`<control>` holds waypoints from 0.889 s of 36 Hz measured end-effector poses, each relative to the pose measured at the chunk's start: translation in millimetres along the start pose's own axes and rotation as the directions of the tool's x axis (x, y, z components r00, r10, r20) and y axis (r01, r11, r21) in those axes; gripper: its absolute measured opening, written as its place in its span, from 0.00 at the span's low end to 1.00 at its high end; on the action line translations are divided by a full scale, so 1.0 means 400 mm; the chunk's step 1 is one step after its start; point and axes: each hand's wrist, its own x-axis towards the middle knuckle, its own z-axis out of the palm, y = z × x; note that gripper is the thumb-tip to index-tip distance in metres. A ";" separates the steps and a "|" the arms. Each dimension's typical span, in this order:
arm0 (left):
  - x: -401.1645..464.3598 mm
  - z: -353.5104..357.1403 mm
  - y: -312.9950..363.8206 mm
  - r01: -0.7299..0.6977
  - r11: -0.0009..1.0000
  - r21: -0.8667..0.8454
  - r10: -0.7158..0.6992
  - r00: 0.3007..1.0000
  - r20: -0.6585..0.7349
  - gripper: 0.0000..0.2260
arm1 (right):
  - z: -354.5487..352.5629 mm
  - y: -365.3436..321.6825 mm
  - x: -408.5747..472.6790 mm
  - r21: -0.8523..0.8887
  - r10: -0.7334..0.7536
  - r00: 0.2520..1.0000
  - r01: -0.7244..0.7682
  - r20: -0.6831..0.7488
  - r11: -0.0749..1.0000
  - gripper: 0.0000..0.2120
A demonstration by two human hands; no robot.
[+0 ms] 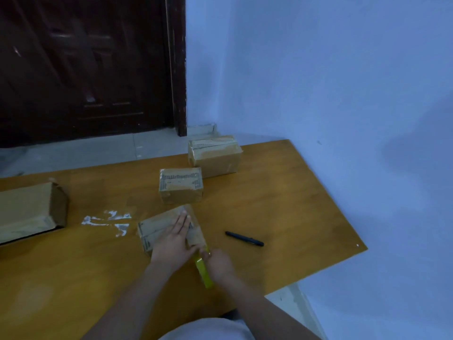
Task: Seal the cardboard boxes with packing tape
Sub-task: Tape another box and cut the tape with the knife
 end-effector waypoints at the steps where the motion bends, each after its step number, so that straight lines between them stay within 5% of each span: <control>1: 0.003 0.002 -0.005 -0.006 1.000 0.008 0.006 1.000 0.003 0.41 | 0.002 -0.001 0.001 0.033 0.009 1.000 -0.009 0.004 0.999 0.25; 8: 0.006 0.017 -0.016 -0.028 0.999 0.019 0.028 1.000 0.001 0.42 | -0.016 0.034 0.018 0.328 0.067 0.996 -0.081 0.054 0.941 0.25; 10: 0.007 0.018 -0.018 -0.027 1.000 0.008 0.027 1.000 -0.002 0.43 | -0.029 0.074 0.036 0.171 0.038 0.986 -0.009 -0.165 0.985 0.18; 13: 0.009 0.021 -0.021 -0.033 0.999 -0.020 0.033 0.999 0.007 0.44 | -0.058 0.154 0.078 -0.194 0.023 0.895 -0.121 -0.446 0.974 0.15; 18: 0.005 0.016 -0.021 -0.026 1.000 -0.002 0.026 0.999 0.039 0.44 | -0.099 0.230 0.140 -0.400 0.045 0.944 -0.181 -0.326 0.898 0.19; 23: 0.003 0.015 -0.020 -0.037 0.999 -0.009 0.037 0.999 0.028 0.45 | -0.101 0.254 0.154 -0.496 -0.041 0.964 -0.099 -0.263 0.863 0.12; 27: 0.000 0.017 -0.022 -0.037 0.999 0.007 0.037 0.999 0.024 0.45 | -0.121 0.236 0.133 -0.143 -0.088 0.973 0.059 -0.211 0.988 0.08; 29: -0.001 0.019 -0.023 -0.042 0.999 0.009 0.041 0.999 0.029 0.45 | -0.136 0.222 0.101 -0.136 -0.235 0.949 0.209 -0.210 0.968 0.11; 32: -0.003 0.021 -0.024 -0.051 0.998 0.023 0.051 0.998 0.033 0.45 | -0.151 0.192 0.057 -0.311 -0.535 0.809 0.457 -0.244 0.833 0.15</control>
